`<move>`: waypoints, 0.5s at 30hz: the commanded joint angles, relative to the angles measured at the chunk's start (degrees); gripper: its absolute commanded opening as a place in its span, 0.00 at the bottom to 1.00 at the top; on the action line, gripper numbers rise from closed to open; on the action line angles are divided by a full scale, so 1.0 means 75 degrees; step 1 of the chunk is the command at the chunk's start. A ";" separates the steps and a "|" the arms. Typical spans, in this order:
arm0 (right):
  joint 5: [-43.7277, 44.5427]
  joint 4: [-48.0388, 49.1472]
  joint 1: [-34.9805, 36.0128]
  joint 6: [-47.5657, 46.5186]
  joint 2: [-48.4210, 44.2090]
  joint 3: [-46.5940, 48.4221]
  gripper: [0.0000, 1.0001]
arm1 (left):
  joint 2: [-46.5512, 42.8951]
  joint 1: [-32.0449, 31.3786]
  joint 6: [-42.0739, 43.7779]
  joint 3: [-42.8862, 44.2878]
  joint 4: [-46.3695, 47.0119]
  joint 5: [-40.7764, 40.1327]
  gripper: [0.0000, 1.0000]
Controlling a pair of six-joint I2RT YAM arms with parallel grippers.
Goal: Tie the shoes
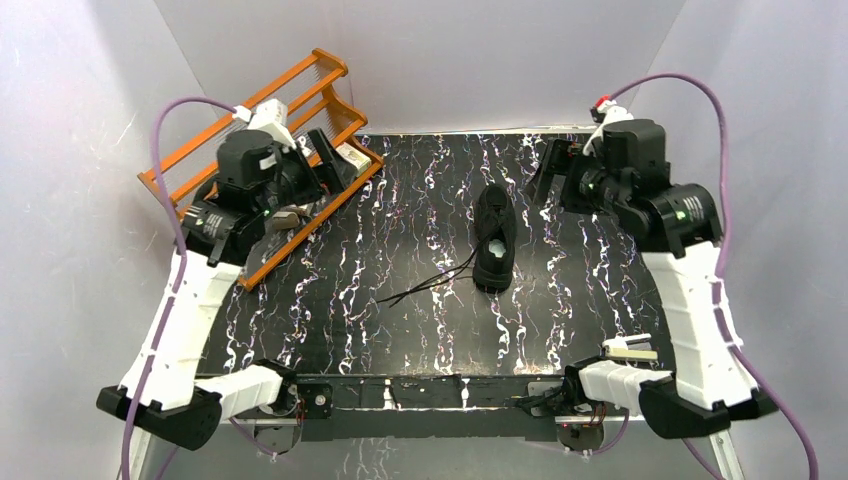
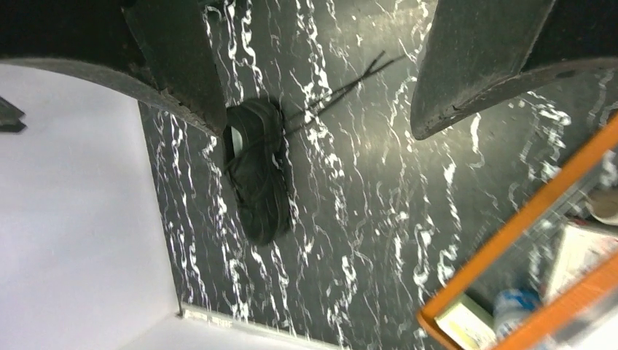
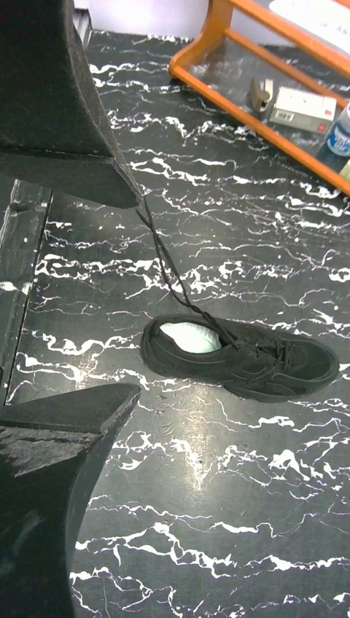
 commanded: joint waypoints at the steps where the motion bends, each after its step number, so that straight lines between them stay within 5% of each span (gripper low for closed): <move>1: -0.0201 0.0205 -0.0153 -0.0308 0.0457 0.0187 0.98 | 0.0120 -0.0160 -0.0746 -0.0712 0.0774 0.0933 0.94; 15: -0.2397 0.0648 -0.0382 -0.1105 0.0911 -0.0847 0.98 | 0.2662 -0.1176 -0.1430 -0.1792 0.0856 0.2586 0.93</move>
